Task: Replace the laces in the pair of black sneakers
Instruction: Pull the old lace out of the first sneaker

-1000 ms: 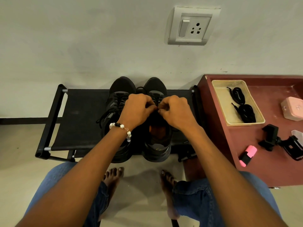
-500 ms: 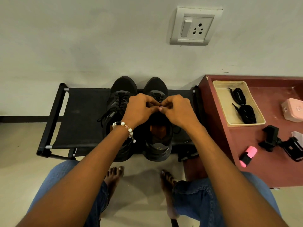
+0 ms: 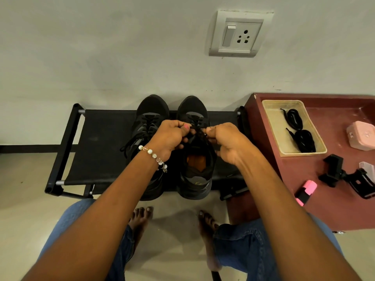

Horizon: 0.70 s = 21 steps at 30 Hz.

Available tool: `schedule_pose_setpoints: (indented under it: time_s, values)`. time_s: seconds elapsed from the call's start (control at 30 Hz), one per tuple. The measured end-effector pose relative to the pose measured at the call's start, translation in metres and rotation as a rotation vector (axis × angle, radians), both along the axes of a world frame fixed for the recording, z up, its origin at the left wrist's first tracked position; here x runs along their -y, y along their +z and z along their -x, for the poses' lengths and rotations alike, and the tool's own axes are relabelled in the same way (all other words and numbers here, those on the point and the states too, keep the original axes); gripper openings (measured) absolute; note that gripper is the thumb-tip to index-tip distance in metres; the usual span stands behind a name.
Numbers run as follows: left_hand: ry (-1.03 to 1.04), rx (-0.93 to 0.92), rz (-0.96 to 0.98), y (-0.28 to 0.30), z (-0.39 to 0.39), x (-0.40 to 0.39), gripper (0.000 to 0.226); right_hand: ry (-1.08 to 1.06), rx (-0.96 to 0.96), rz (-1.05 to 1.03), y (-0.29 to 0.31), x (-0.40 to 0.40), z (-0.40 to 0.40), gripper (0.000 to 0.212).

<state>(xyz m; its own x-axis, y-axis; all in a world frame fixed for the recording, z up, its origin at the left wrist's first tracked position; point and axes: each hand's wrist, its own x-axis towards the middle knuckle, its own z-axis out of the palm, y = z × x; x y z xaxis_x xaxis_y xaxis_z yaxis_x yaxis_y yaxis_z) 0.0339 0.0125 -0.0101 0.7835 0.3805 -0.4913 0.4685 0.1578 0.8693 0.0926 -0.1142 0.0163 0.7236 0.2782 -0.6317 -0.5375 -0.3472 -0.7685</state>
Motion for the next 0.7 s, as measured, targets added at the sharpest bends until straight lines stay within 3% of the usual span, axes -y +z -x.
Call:
schedule_pose_setpoints:
  time_s: [0.1, 0.27, 0.47, 0.6, 0.7]
  values:
    - [0.031, 0.001, 0.08, 0.001, -0.002, 0.0, 0.016, -0.003, -0.089, -0.032, 0.002, 0.003, -0.002, 0.01]
    - [0.2, 0.16, 0.409, 0.012, -0.004, -0.007, 0.012, 0.024, -0.113, -0.125, 0.013, 0.012, -0.012, 0.037]
    - [0.474, 0.452, 0.536, 0.017, -0.001, -0.02, 0.014, -0.362, -0.124, -0.569, 0.024, 0.032, -0.031, 0.031]
    - [0.493, 0.586, 0.375, 0.014, -0.002, -0.022, 0.038, -0.527, 0.014, -0.617, 0.023, 0.034, -0.032, 0.015]
    - [0.386, 0.471, 0.003, 0.007, -0.004, -0.021, 0.048, -0.496, 0.211, -0.476, 0.022, 0.029, -0.031, 0.025]
